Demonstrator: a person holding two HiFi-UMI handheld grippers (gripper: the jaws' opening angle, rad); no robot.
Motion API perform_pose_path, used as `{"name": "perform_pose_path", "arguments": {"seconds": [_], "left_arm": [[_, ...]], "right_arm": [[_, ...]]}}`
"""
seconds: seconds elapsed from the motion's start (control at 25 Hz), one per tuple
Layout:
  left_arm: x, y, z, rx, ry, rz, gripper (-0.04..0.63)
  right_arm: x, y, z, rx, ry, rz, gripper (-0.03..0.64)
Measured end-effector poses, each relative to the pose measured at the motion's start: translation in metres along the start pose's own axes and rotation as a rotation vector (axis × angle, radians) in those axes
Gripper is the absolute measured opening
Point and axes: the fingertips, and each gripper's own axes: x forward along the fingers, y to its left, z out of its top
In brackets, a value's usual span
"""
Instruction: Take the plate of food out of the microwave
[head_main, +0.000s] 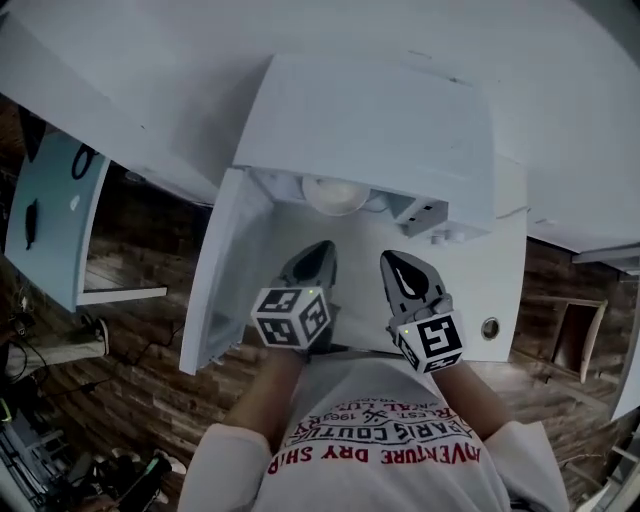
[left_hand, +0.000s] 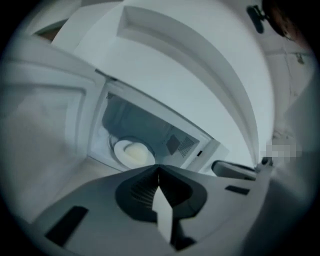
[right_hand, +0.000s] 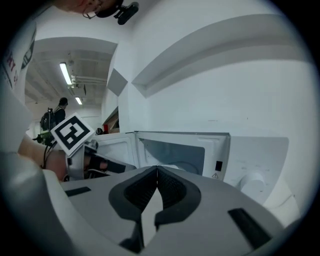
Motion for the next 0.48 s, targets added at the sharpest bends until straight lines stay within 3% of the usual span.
{"name": "perform_pose_path", "arguments": {"seconds": [0.08,0.32,0.48], "left_arm": [[0.015,0.016,-0.003,-0.084,0.026,-0.014,0.006],[0.054,0.054,-0.022,-0.122,0.093,0.011,0.006],[0.073,0.059,-0.033,-0.216,0.114,-0.042,0.009]], "right_arm": [[0.010,-0.001,-0.011,0.000,0.024,-0.022,0.011],[0.039,-0.015,-0.040,0.028,0.084,-0.107,0.011],[0.052,-0.015,-0.055,0.035,0.120,-0.117,0.011]]}}
